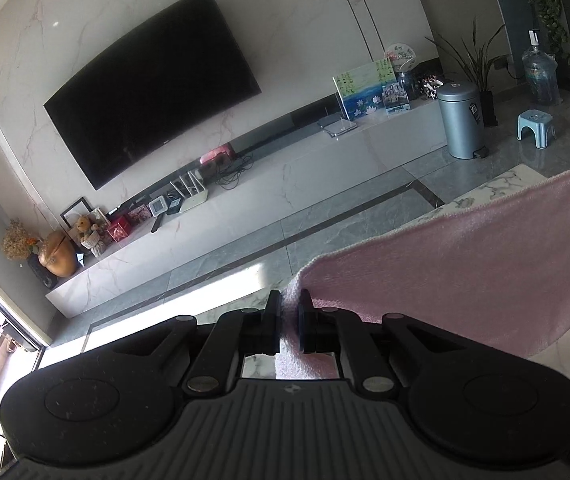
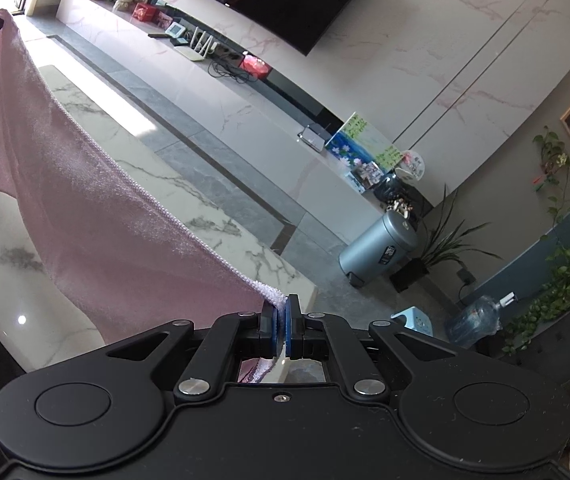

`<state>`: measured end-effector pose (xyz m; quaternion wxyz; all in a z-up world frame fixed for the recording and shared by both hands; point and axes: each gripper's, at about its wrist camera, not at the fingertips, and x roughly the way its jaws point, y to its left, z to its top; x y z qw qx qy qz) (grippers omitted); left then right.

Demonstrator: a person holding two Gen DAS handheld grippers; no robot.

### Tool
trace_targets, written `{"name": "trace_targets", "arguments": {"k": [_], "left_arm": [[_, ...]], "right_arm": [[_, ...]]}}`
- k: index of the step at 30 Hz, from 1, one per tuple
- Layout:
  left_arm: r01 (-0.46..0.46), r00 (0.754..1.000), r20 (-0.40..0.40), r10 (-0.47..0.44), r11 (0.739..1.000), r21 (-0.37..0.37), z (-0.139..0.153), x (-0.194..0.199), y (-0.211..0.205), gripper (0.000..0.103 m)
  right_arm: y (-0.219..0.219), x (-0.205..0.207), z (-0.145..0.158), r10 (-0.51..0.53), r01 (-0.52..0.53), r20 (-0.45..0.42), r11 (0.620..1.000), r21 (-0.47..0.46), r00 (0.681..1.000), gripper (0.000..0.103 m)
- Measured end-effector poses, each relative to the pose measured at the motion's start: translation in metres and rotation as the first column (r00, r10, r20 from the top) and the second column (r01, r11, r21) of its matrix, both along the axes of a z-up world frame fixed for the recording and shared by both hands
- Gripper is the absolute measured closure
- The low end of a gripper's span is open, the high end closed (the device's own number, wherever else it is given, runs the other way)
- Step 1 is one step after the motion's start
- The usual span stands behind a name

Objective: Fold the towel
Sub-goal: 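Raise and shake the towel with both grippers to unfold it, then lower the towel onto the table and open both grippers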

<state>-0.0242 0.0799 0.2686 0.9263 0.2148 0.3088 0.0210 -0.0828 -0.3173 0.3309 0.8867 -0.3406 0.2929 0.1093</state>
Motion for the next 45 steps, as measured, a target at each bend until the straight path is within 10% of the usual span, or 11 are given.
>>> {"name": "trace_targets", "arguments": {"k": [18, 40, 45], "left_arm": [[-0.010, 0.963, -0.268, 0.002, 1.000, -0.029, -0.110, 0.092, 0.012, 0.097], [-0.061, 0.908, -0.418, 0.033, 0.997, -0.052, -0.234, 0.225, 0.023, 0.095], [-0.096, 0.907, -0.418, 0.054, 0.992, -0.078, -0.246, 0.237, 0.028, 0.089]], "right_arm": [[0.019, 0.120, -0.120, -0.048, 0.037, -0.261, 0.998, -0.047, 0.964, 0.101], [0.034, 0.304, -0.275, -0.101, 0.075, -0.476, 0.994, -0.073, 0.874, 0.100], [0.030, 0.319, -0.286, -0.128, 0.115, -0.481, 0.992, -0.056, 0.868, 0.075]]}}
